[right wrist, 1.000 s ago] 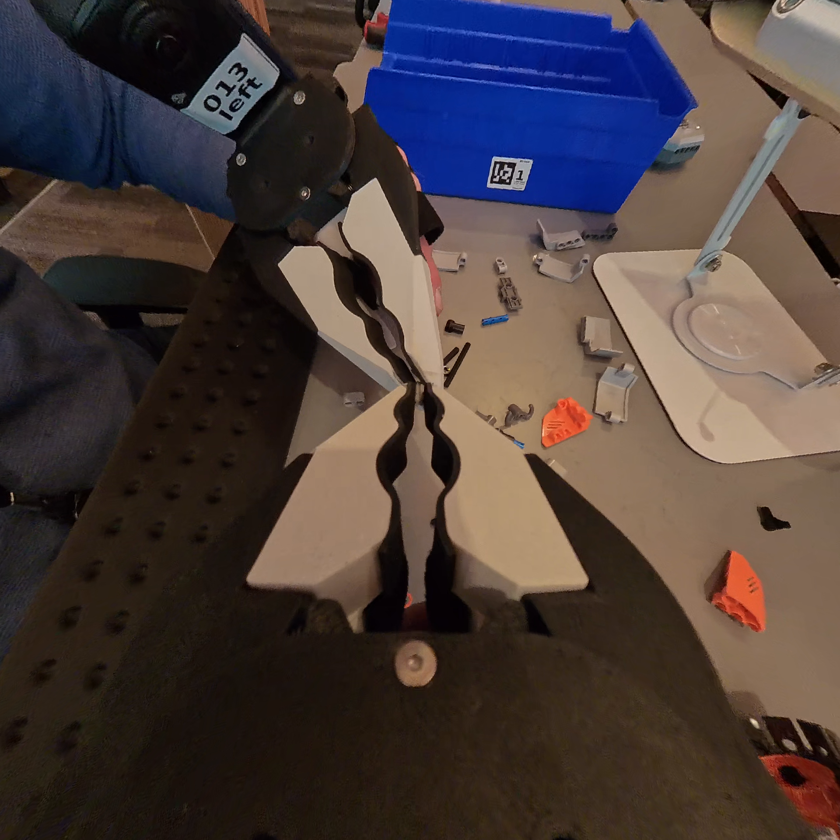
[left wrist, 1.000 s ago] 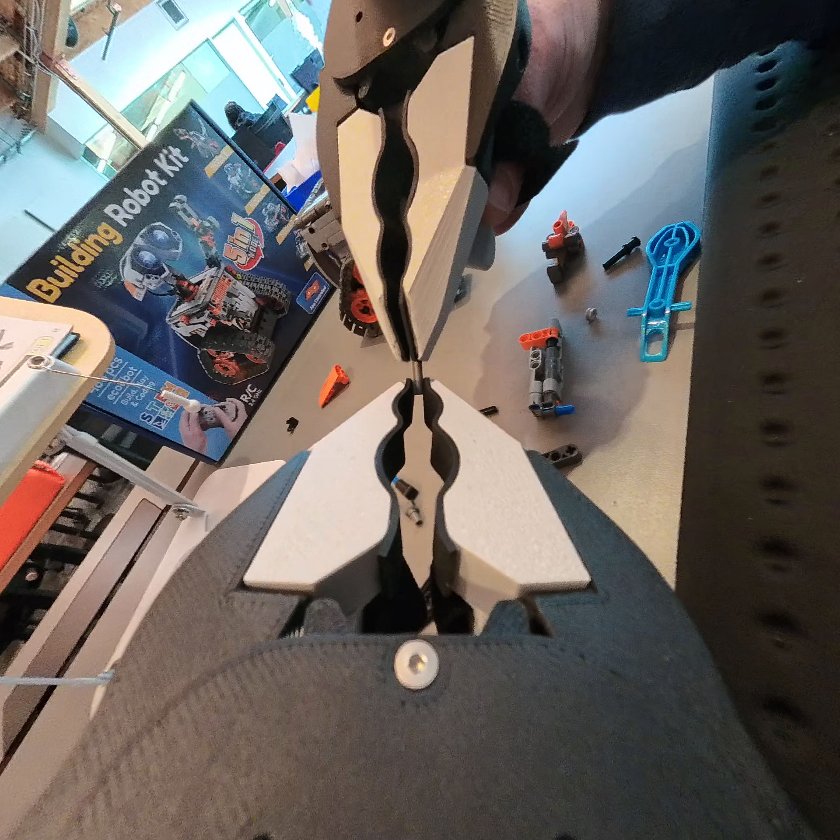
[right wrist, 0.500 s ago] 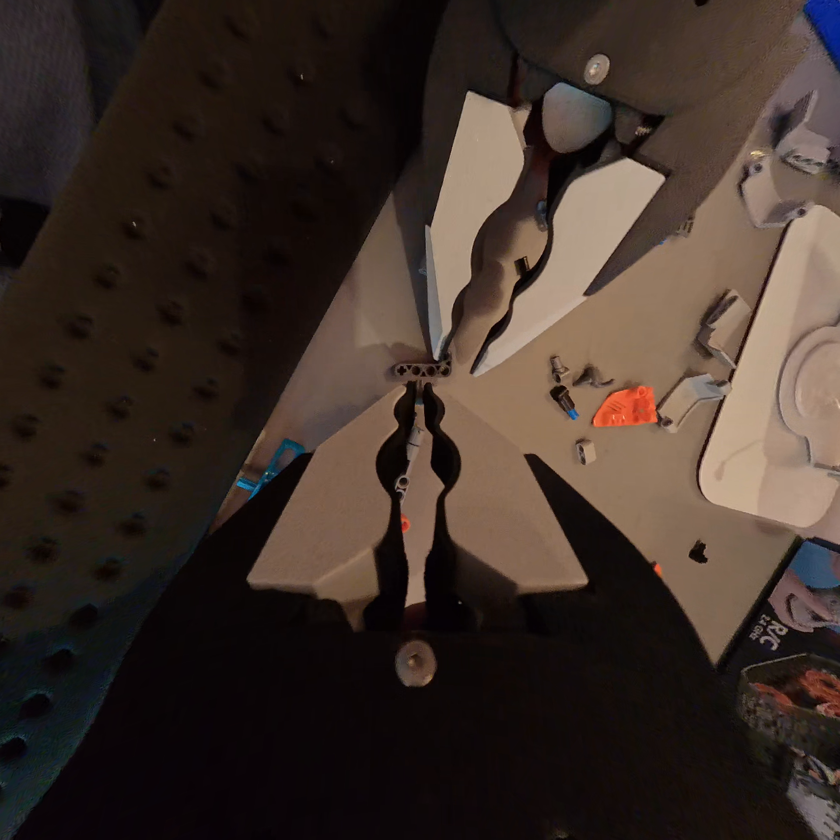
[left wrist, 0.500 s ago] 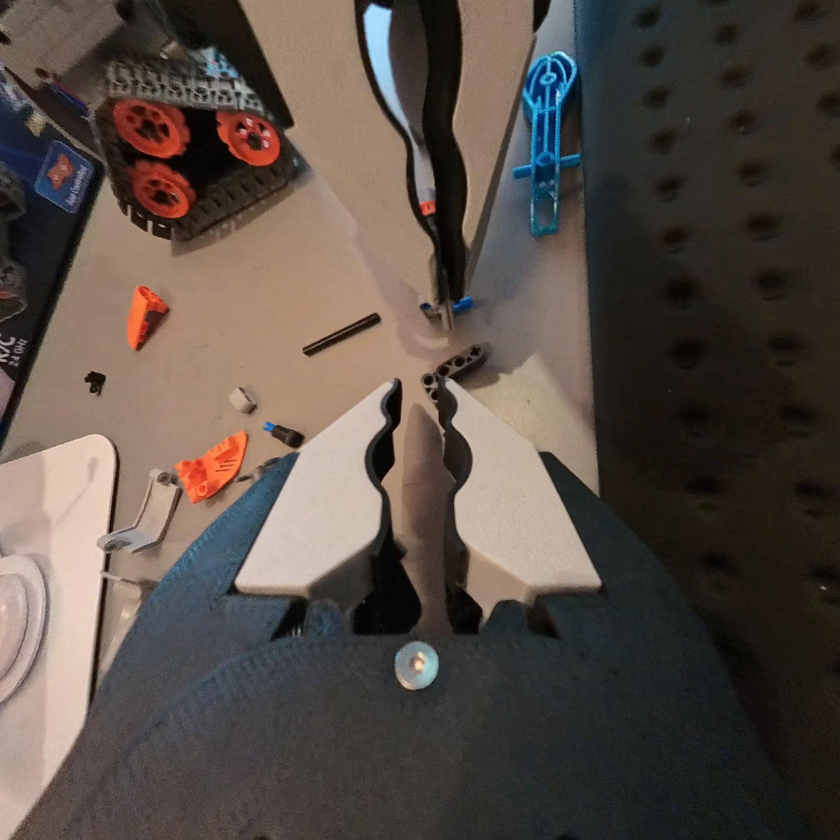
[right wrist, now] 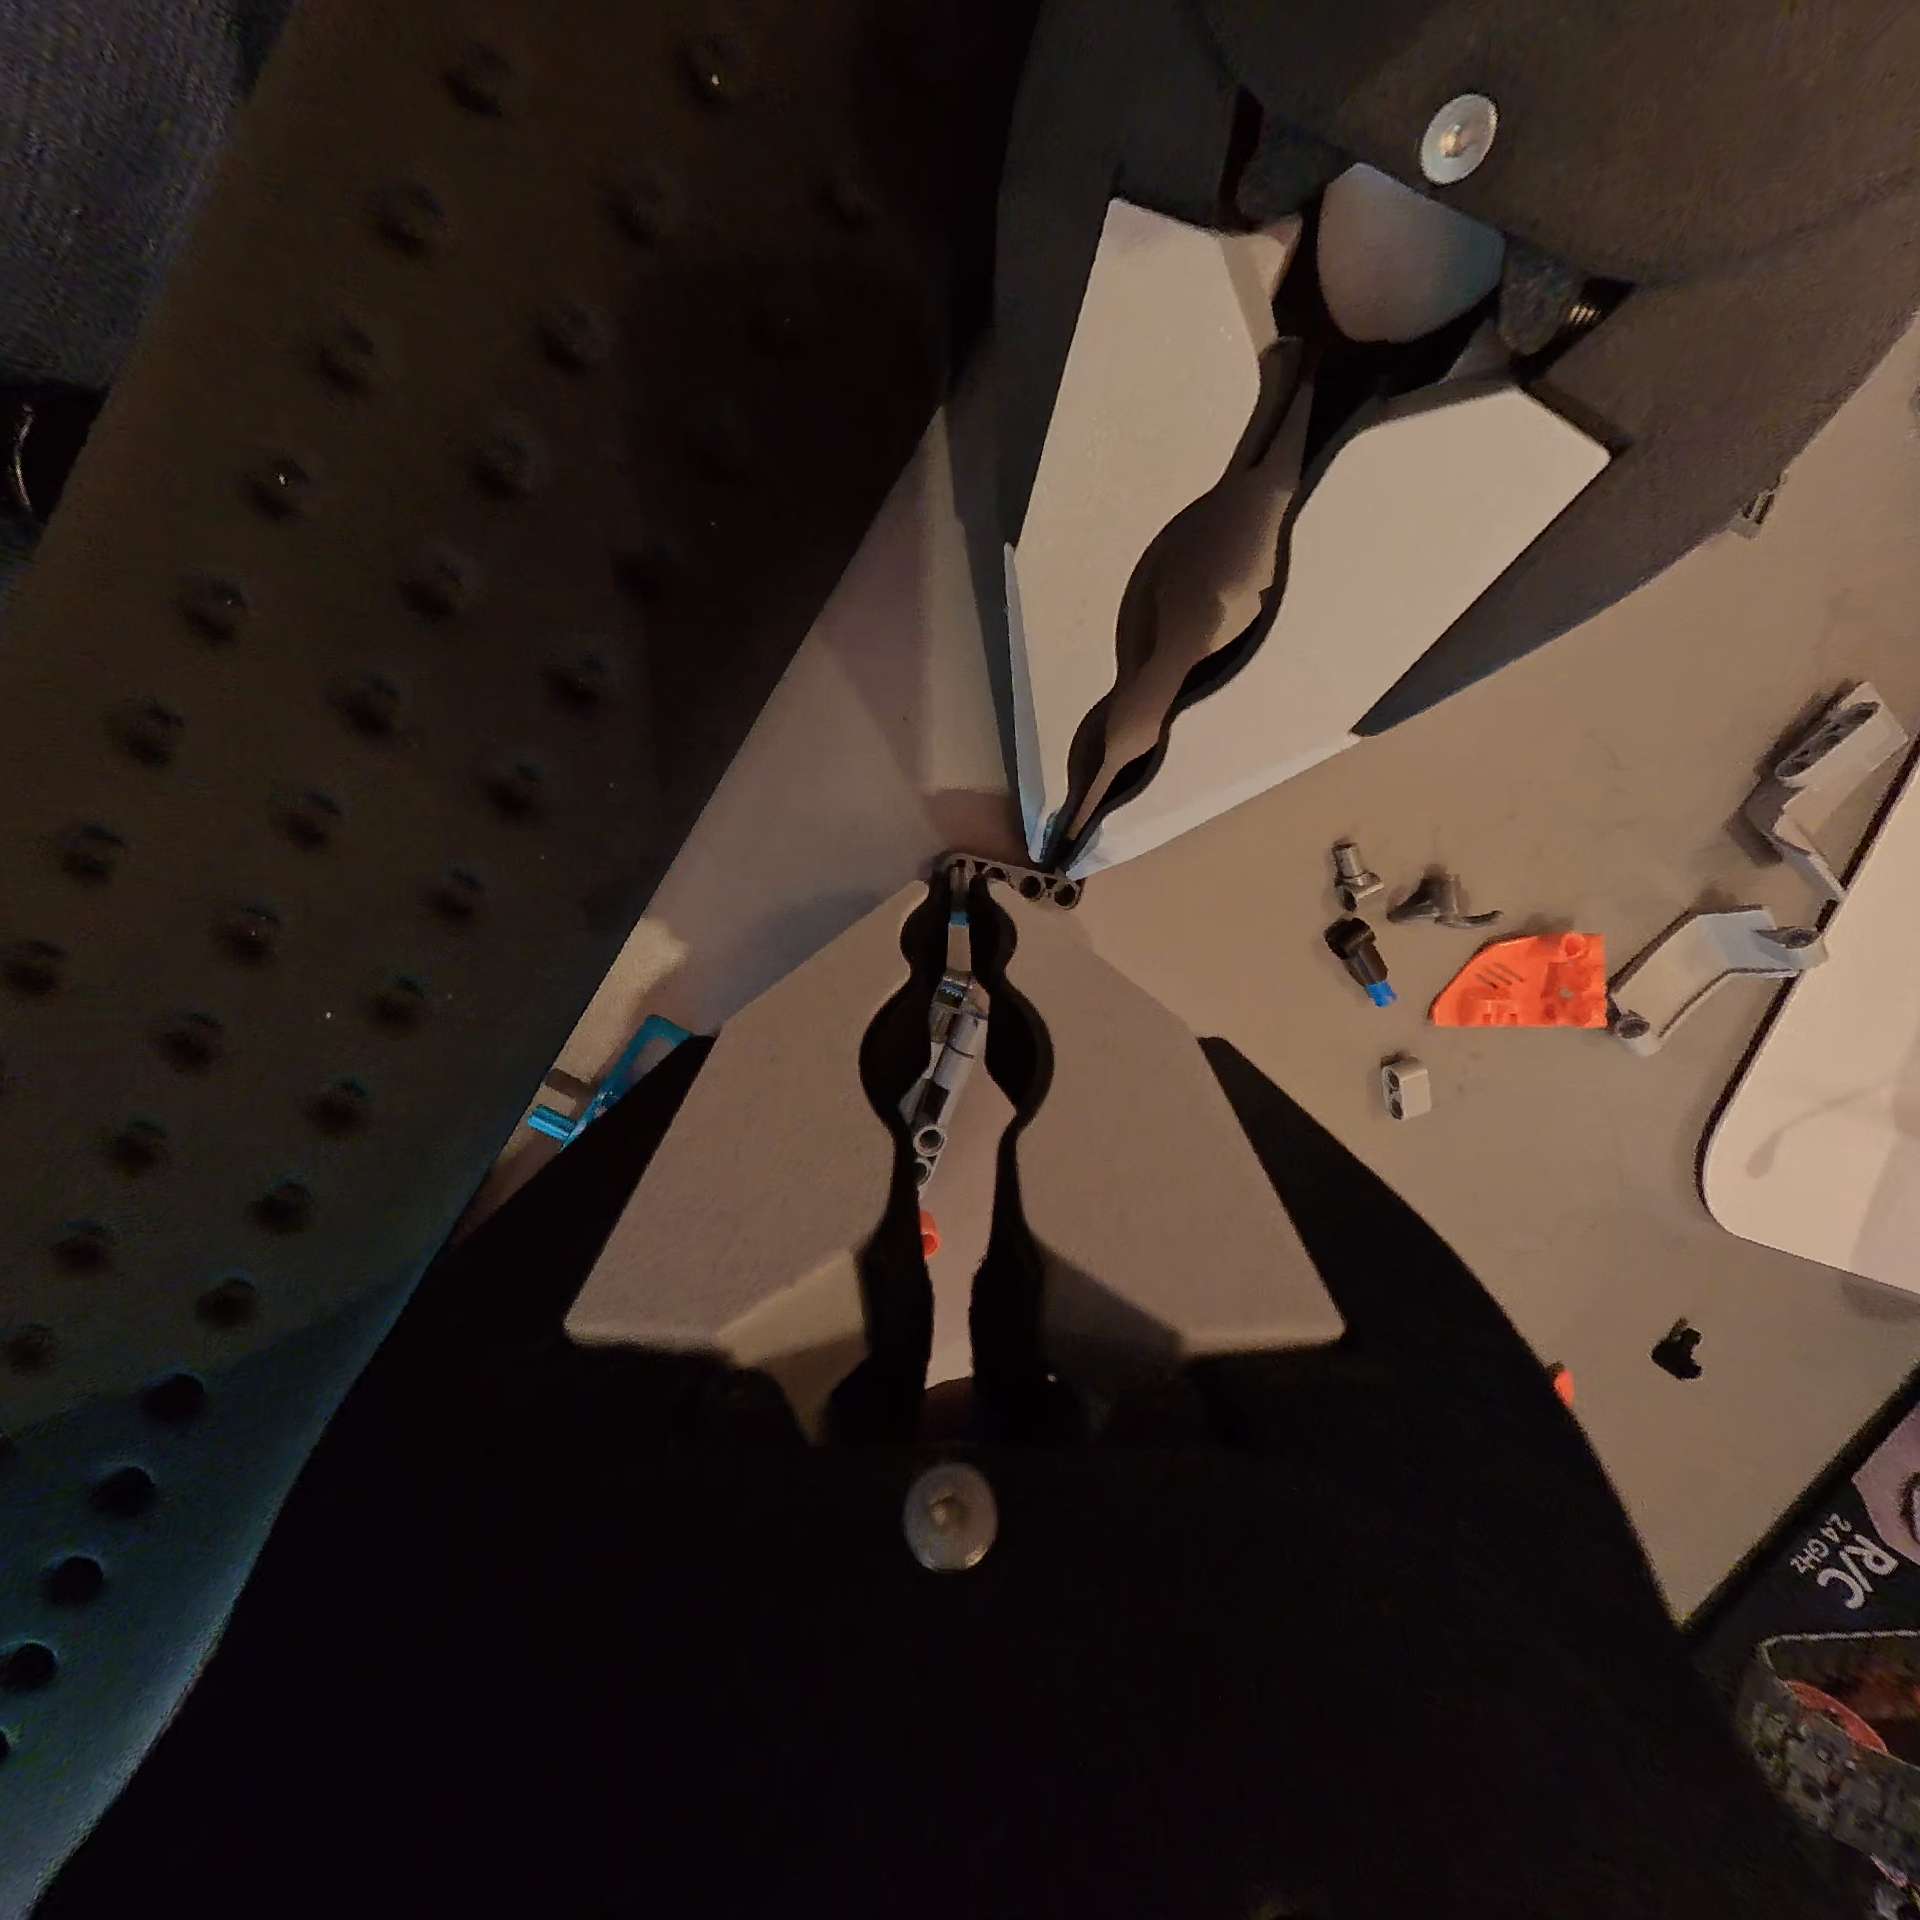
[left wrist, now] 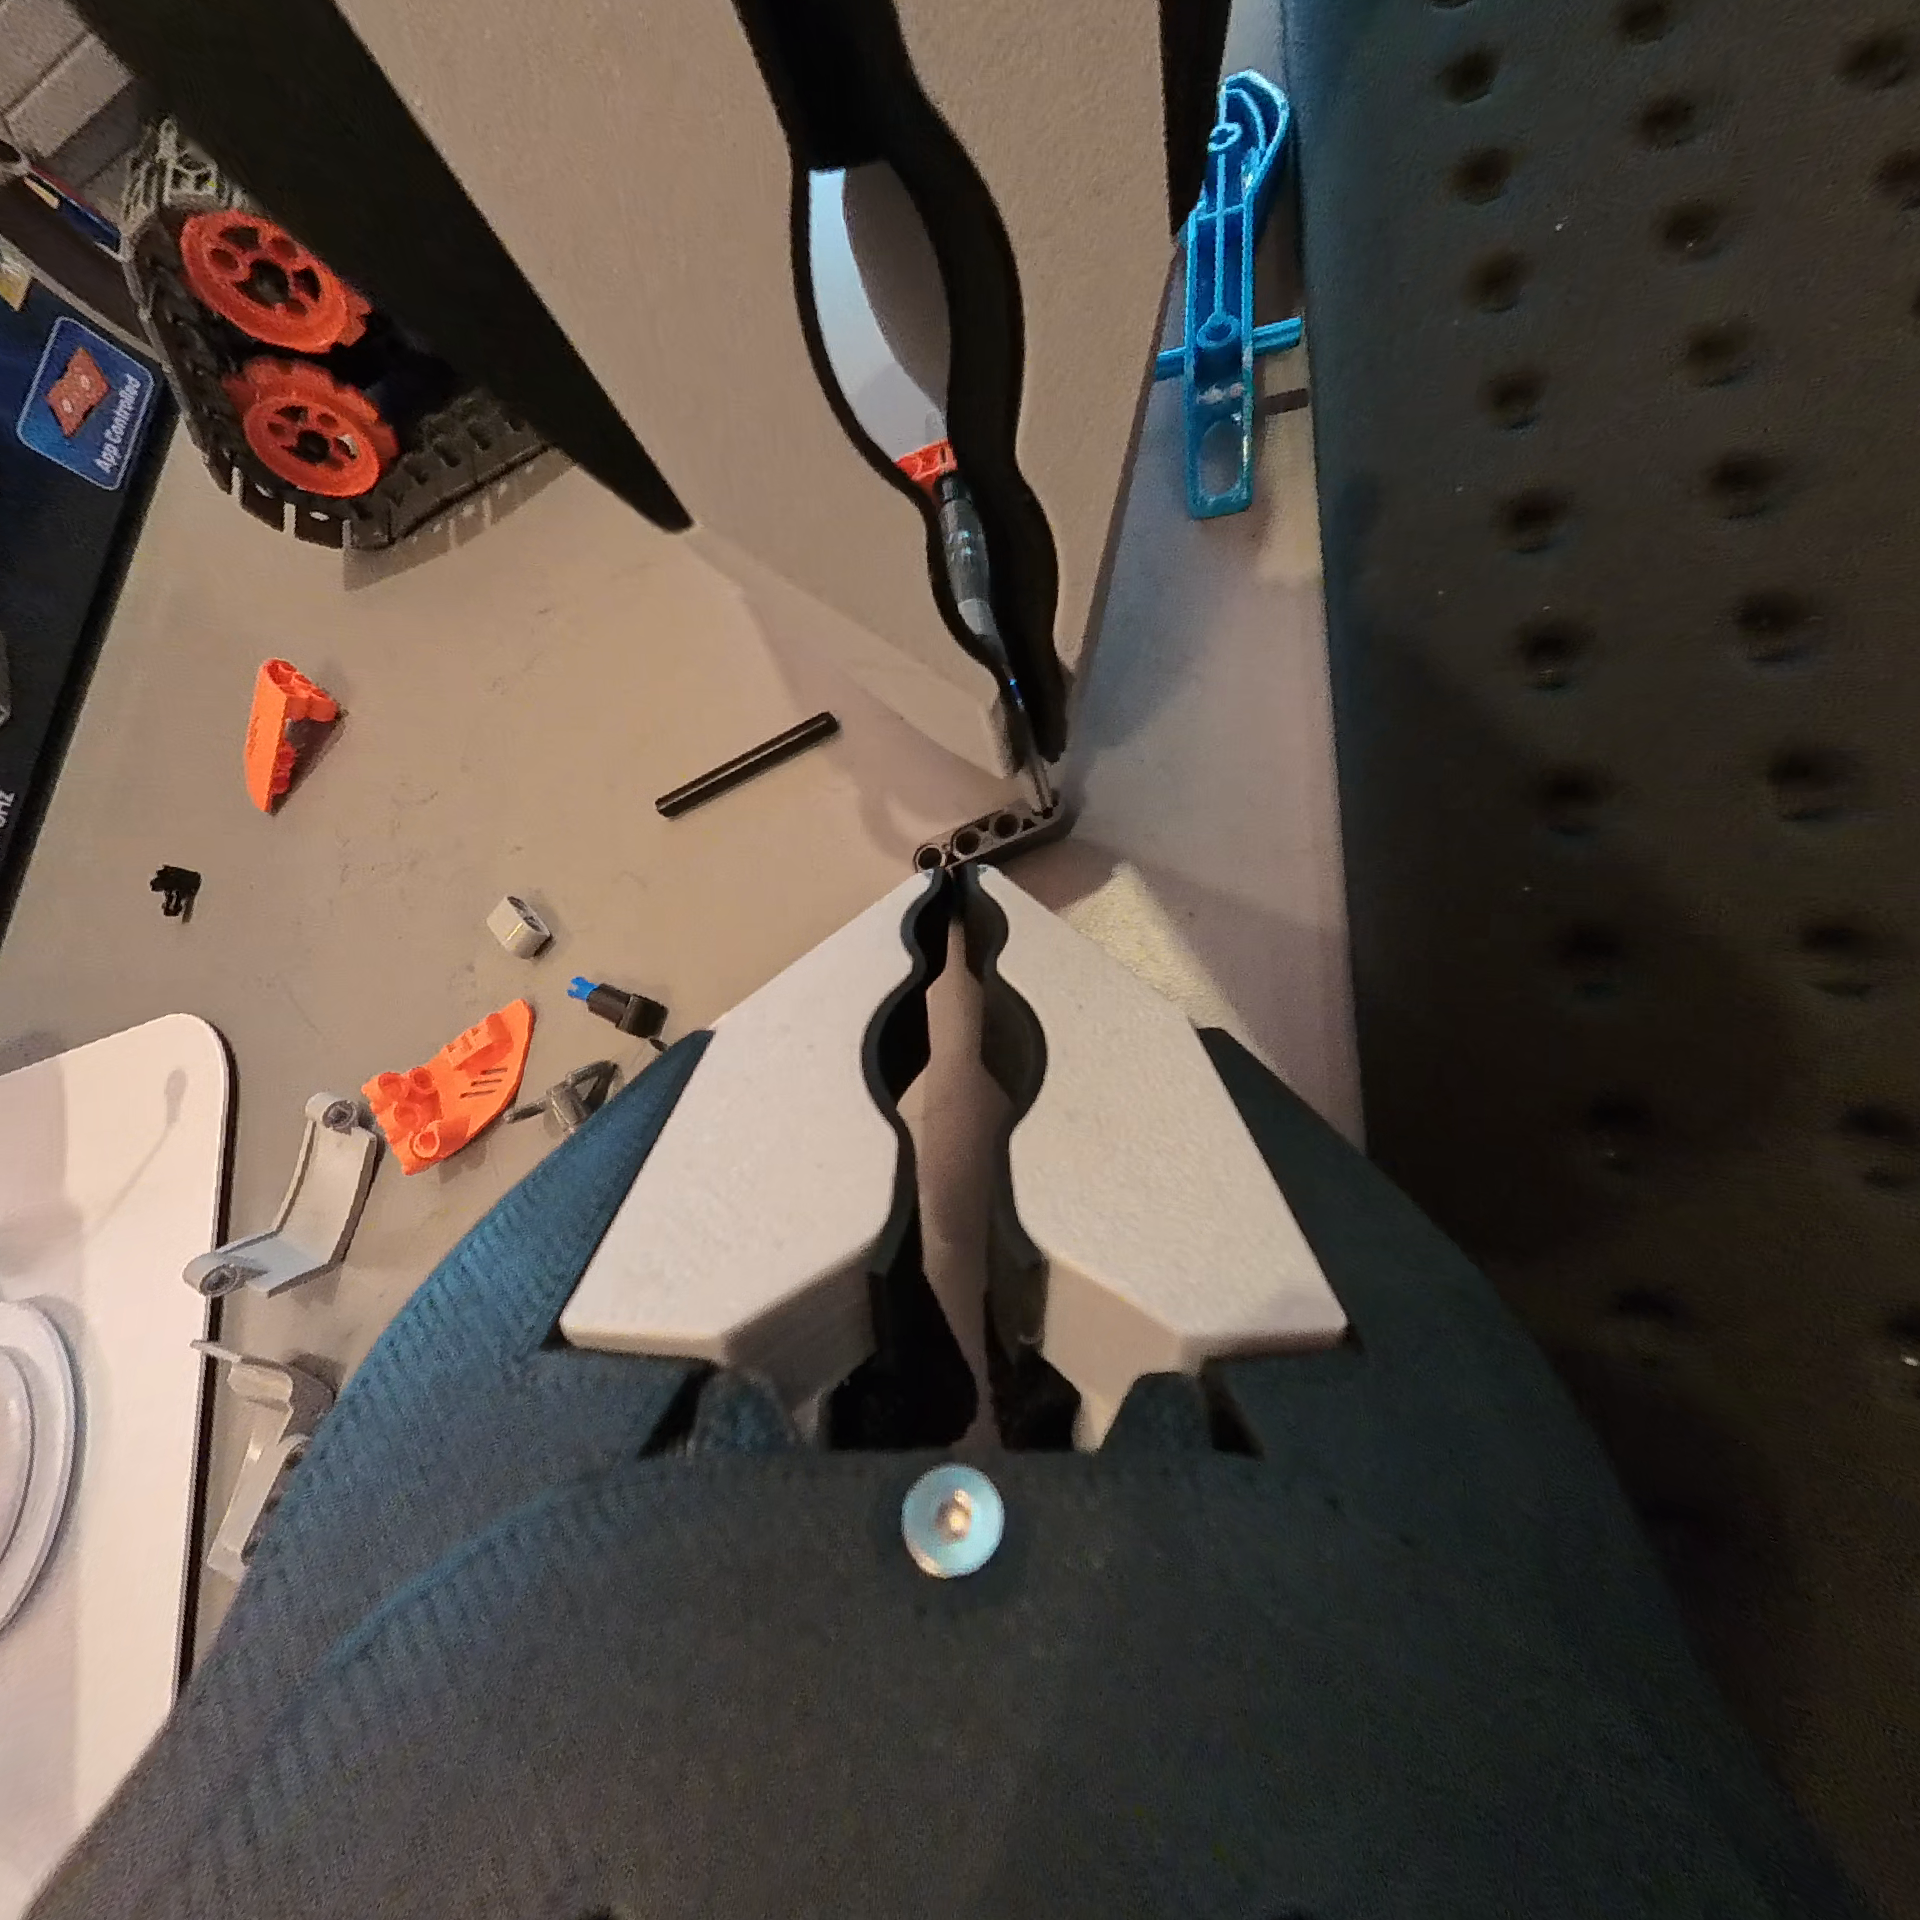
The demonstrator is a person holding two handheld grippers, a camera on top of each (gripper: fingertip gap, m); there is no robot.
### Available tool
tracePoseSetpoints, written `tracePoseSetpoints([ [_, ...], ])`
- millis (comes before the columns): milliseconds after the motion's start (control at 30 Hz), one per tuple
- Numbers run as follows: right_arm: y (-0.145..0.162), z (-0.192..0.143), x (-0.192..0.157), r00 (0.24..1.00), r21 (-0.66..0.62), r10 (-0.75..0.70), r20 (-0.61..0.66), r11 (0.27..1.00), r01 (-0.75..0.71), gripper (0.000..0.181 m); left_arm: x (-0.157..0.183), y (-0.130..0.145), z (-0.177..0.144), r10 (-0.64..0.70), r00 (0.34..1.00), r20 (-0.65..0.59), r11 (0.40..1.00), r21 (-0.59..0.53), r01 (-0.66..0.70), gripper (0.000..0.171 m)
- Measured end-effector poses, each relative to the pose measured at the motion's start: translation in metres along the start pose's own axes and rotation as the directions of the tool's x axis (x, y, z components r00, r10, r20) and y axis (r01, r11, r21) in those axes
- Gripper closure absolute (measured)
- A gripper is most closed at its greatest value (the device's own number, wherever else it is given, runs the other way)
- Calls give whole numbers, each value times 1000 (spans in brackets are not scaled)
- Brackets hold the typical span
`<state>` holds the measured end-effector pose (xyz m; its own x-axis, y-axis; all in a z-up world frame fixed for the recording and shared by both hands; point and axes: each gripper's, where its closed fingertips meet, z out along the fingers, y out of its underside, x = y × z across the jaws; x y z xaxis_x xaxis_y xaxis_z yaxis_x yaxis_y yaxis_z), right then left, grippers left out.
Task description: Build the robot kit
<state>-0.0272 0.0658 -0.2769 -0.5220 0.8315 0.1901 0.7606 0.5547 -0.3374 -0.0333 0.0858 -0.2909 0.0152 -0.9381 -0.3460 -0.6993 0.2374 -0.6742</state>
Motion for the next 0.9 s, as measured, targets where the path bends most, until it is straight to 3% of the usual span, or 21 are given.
tracePoseSetpoints([
  [167,0,0,-1,999,-7,-24,23,1000,24,181,0,0,1,14,1000,11,1000,-4,-13,171],
  [567,-1,2,-3,959,-85,-255,120,960,266,180,-1,-3,4,25,998,-61,999,35,-23,171],
  [900,-1,9,-3,952,-76,-225,207,967,245,181,-1,-4,6,16,995,-94,999,48,-12,171],
])
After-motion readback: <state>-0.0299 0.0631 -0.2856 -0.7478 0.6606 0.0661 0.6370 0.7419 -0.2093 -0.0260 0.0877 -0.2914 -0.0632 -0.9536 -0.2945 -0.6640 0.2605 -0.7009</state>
